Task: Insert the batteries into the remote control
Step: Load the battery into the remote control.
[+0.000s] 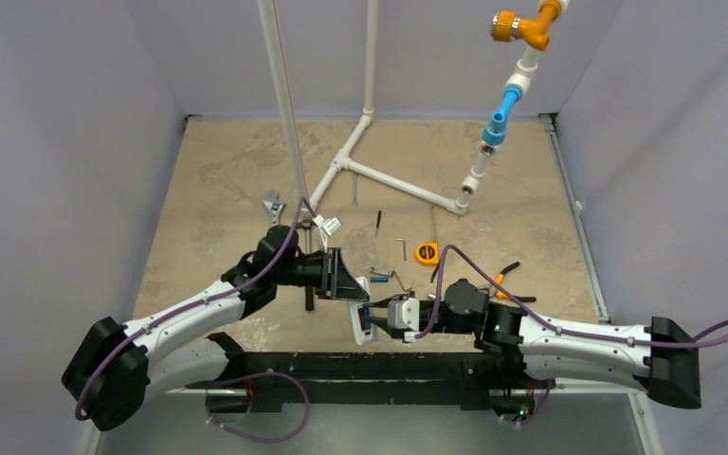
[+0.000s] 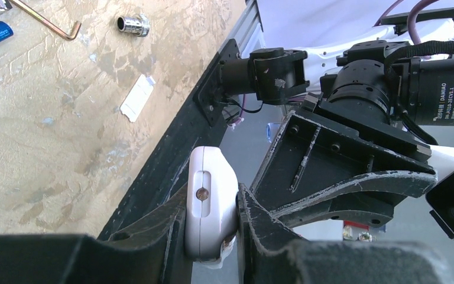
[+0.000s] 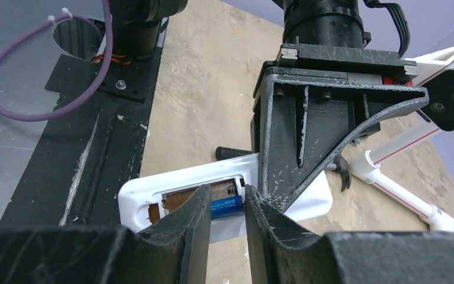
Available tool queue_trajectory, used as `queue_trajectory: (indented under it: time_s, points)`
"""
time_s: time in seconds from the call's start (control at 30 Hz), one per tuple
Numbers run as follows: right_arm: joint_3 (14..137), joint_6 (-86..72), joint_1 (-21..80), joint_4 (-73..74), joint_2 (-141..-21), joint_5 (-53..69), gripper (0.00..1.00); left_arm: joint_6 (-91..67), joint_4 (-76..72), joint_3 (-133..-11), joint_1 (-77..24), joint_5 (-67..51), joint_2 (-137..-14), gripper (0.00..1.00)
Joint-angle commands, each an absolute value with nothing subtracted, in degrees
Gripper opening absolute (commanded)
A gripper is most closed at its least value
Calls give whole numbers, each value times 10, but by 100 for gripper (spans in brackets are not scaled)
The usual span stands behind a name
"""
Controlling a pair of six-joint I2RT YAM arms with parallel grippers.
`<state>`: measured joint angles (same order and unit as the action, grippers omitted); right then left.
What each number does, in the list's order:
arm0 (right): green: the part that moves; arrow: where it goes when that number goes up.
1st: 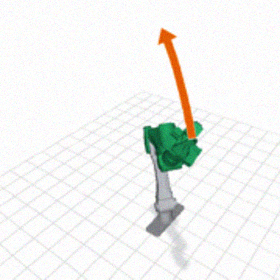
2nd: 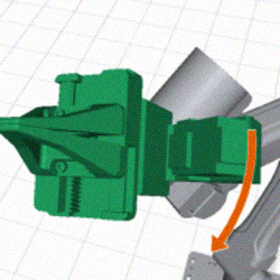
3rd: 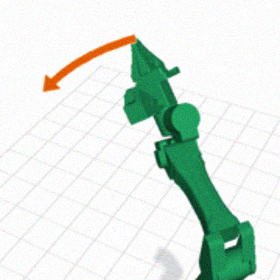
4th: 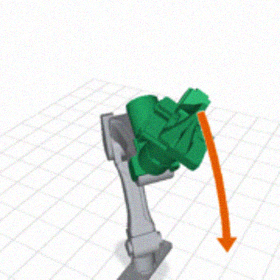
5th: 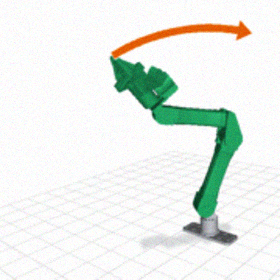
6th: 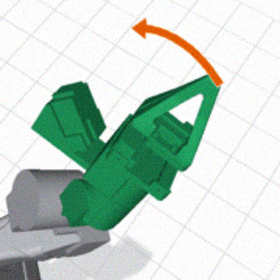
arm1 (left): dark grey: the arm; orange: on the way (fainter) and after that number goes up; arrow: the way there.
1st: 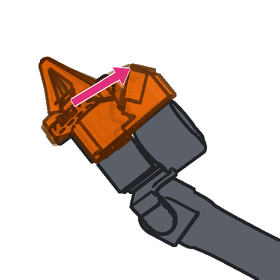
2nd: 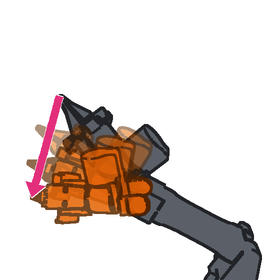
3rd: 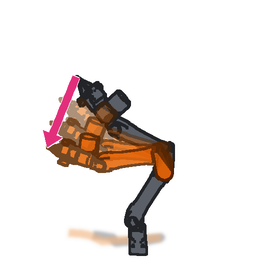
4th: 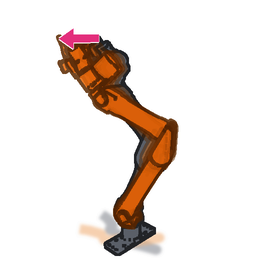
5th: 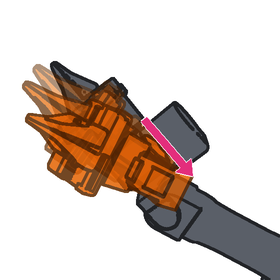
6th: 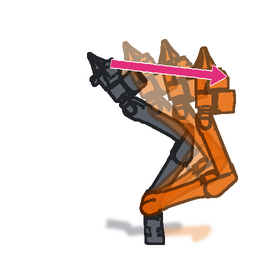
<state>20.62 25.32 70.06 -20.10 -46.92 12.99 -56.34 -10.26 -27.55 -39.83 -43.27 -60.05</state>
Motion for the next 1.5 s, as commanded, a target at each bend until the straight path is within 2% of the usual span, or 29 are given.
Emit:
queue_trajectory:
  time_s: [0.0, 0.53, 1.47]
  points:
    - [208, 256, 700, -214, -469, 129, 24, -559, -139, -300, -401, -445, -599, 0]
    - [213, 262, 700, -168, -483, 141, 14, -576, -154, -296, -402, -450, -599, 0]
    - [167, 200, 700, -112, -449, 146, 12, -619, -202, -294, -402, -458, -593, 0]
